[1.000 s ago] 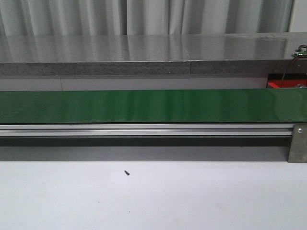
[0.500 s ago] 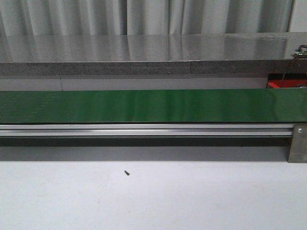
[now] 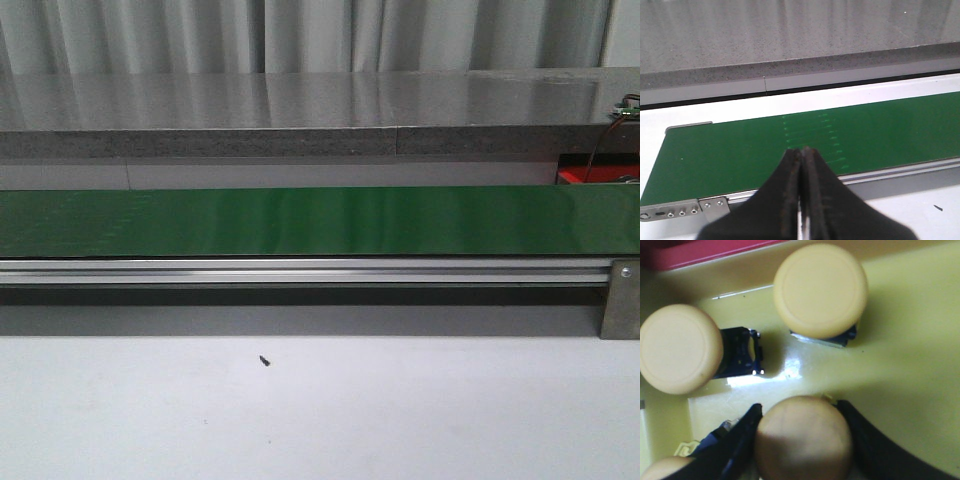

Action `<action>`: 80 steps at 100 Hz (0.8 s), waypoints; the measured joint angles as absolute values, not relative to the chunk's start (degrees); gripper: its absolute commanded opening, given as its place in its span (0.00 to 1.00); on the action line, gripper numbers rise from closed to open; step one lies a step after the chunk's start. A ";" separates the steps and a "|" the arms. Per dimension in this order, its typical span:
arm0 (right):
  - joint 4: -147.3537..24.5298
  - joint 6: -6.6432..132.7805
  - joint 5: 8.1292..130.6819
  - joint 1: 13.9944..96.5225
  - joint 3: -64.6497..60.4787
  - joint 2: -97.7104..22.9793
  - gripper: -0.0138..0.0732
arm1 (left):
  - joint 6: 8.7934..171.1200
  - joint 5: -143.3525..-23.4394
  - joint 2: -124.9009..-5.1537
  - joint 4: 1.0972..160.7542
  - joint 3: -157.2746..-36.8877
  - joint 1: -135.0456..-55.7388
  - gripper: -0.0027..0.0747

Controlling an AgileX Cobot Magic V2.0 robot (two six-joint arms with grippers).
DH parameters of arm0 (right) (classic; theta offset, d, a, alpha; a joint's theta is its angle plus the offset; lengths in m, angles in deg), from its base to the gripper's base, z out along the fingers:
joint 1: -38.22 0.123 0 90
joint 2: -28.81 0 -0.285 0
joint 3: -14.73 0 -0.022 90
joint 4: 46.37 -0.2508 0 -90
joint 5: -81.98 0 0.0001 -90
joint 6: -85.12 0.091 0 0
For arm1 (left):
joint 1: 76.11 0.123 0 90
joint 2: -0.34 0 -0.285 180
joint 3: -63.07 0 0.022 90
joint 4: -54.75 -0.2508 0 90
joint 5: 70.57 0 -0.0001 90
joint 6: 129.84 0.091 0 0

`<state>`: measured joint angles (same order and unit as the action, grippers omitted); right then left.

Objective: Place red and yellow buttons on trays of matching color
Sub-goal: 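Place the second yellow button in the yellow tray and release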

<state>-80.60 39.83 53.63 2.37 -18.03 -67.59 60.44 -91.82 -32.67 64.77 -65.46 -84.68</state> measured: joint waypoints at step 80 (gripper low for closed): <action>-82.77 39.73 56.03 4.87 -18.03 -55.50 0.66 | 60.44 -91.82 -32.67 64.77 -65.46 -84.68 0.01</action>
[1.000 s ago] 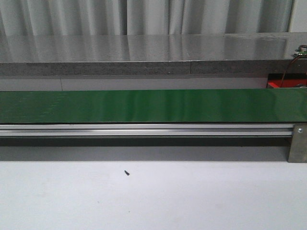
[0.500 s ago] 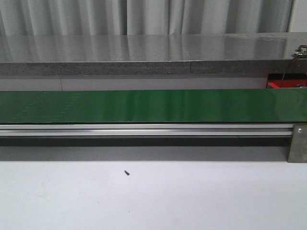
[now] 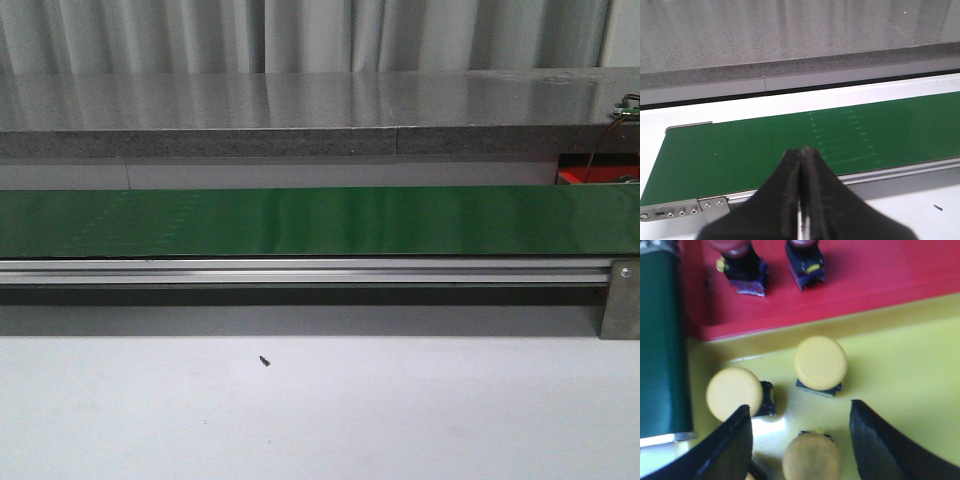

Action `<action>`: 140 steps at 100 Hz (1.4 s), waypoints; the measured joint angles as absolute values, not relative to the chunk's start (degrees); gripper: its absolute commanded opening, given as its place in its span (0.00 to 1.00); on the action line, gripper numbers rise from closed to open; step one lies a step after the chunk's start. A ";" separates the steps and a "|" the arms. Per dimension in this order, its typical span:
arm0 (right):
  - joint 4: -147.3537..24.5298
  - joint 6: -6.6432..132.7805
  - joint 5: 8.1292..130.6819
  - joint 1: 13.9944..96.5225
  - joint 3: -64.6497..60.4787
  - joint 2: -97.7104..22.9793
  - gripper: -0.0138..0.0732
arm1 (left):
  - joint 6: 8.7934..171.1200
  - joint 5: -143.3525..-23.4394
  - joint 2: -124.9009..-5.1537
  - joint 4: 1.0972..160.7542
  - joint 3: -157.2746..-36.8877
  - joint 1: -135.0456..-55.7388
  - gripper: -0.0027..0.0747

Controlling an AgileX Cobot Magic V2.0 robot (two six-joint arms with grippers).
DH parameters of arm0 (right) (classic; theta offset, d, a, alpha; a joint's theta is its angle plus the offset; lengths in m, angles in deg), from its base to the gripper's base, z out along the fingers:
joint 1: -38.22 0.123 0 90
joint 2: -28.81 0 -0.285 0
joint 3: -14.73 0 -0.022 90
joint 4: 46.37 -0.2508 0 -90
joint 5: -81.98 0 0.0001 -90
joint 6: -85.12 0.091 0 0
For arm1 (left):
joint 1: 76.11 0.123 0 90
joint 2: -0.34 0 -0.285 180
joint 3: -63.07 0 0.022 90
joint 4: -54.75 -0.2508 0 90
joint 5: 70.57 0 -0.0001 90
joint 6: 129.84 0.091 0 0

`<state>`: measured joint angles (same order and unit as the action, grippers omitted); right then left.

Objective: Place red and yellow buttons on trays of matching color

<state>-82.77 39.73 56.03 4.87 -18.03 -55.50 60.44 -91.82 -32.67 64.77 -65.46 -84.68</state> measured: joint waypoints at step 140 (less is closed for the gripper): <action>-86.66 39.73 48.07 33.43 -17.55 -25.55 0.08 | 60.44 -91.82 -32.67 64.77 -65.46 -84.68 0.01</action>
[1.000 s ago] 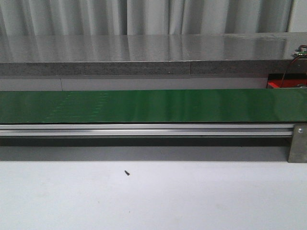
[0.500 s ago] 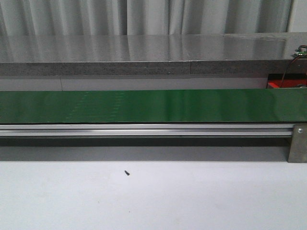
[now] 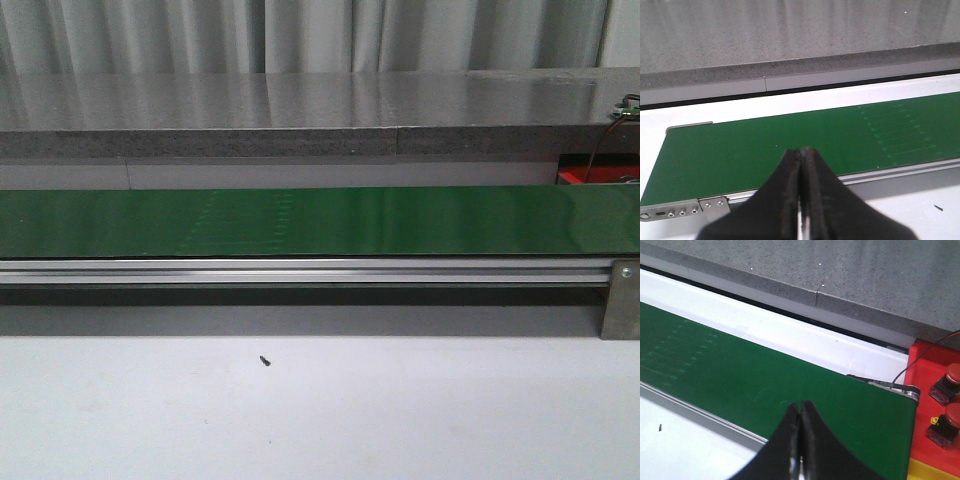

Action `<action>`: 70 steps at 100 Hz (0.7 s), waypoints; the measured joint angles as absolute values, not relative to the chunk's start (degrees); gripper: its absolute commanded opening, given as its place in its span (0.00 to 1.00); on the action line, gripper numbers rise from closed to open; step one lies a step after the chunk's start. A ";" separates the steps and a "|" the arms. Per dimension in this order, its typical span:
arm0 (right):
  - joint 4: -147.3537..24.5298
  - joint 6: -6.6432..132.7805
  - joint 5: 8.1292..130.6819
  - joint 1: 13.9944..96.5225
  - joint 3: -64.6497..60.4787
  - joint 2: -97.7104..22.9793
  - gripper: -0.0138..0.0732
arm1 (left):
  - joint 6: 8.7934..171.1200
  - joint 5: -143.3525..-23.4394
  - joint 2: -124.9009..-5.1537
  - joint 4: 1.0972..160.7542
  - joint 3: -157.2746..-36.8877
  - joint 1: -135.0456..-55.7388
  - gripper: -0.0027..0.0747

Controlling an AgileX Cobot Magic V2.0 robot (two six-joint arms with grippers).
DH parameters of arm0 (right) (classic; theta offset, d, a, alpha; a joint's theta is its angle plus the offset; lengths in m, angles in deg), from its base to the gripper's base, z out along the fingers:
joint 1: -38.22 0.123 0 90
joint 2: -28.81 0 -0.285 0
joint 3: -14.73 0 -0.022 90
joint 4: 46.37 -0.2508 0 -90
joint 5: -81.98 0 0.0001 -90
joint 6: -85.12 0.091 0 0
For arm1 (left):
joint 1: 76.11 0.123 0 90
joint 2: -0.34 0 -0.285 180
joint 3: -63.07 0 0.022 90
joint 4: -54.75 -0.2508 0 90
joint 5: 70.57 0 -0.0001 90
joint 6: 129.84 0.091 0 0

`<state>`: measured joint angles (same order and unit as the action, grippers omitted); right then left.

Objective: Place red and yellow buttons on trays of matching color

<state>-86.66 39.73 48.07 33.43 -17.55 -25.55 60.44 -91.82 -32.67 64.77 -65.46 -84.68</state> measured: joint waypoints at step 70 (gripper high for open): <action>-86.94 39.73 49.56 33.47 -17.55 -25.55 0.08 | 60.44 -91.82 -32.67 64.77 -65.46 -84.68 0.01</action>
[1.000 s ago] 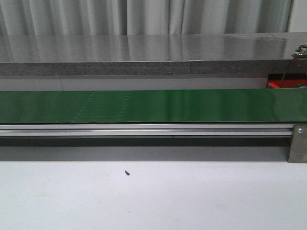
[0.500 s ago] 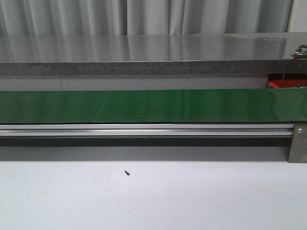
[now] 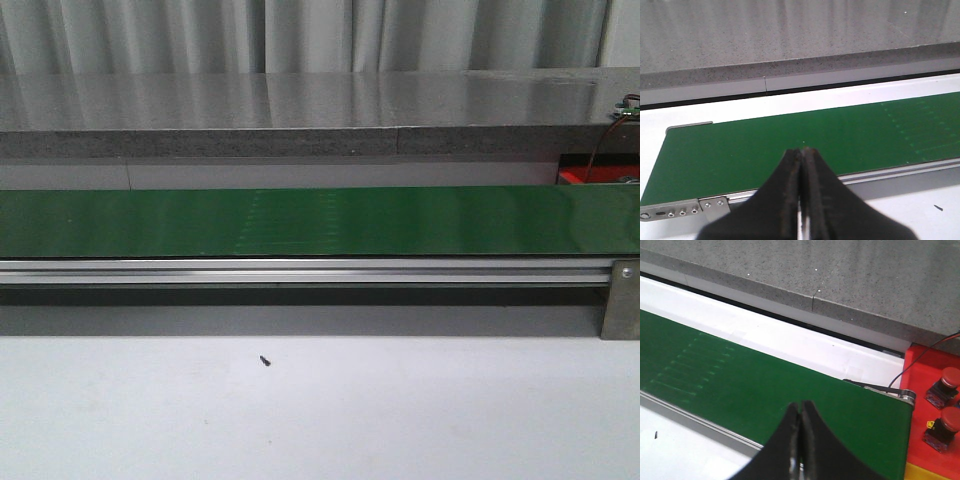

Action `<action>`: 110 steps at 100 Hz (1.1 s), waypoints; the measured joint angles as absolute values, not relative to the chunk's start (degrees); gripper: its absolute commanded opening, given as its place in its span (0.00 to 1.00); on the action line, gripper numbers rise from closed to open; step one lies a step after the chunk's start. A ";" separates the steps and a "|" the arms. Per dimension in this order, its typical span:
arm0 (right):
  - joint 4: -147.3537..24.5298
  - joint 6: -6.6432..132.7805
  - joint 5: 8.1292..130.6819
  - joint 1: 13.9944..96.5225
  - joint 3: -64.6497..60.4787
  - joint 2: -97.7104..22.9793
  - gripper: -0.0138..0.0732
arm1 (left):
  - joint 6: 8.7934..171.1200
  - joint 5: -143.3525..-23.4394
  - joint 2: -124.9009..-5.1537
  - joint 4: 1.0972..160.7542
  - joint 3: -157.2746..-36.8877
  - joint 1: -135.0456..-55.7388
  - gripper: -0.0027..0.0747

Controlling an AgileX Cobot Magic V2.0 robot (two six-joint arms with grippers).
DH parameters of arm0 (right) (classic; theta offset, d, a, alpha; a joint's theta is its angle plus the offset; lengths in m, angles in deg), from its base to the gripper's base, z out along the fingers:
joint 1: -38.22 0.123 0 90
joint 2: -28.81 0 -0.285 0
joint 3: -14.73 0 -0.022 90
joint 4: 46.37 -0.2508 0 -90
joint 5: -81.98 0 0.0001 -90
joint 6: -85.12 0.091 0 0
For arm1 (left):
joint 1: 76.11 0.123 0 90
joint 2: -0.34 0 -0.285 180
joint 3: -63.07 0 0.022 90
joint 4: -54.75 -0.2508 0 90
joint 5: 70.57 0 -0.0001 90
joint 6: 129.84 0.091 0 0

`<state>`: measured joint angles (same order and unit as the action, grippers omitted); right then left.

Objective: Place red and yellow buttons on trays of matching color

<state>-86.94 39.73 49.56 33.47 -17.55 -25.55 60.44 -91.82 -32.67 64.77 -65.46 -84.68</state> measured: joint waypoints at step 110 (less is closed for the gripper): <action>-42.90 88.16 75.06 40.26 -54.91 13.07 0.08 | 60.44 -91.82 -32.67 64.77 -65.46 -84.68 0.01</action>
